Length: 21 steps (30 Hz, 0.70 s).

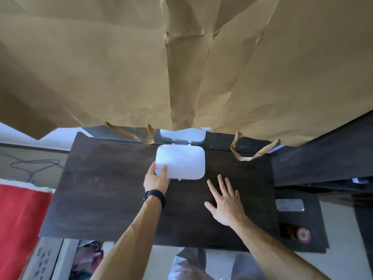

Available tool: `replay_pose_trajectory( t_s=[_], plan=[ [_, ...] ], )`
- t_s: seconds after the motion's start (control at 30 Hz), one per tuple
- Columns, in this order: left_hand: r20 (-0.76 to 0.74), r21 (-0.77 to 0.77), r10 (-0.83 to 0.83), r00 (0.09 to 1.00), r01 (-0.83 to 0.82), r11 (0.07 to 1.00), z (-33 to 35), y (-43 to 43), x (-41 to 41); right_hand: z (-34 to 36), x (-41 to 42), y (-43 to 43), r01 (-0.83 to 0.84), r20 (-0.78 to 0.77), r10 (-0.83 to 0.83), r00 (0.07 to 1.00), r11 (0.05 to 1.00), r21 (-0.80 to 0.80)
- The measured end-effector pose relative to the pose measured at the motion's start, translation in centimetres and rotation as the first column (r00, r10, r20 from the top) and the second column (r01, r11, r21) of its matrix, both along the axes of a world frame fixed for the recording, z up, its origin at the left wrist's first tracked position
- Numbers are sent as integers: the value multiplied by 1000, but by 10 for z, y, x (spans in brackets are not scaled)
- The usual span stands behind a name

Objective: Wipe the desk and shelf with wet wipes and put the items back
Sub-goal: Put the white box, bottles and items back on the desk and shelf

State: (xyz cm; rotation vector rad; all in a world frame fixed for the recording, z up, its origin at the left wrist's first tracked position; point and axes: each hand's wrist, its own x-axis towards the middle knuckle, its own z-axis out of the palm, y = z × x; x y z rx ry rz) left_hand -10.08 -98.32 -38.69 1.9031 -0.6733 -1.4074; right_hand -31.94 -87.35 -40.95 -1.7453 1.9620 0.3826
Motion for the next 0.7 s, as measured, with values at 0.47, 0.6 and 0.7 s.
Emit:
replay_pose_trajectory(
  t_s=[0.47,0.6,0.7],
  plan=[
    [40,36,58,997,-60,998,3,9,-15,18,-21,-4,-45,126,48,991,999,-31],
    [149,124,-64,987,46,991,7,59,-51,37,-51,18,24,230,29,973,974,-227],
    [326,156,-390,861,358,920,12,108,-92,53,-90,50,90,301,19,953,934,-344]
  ],
)
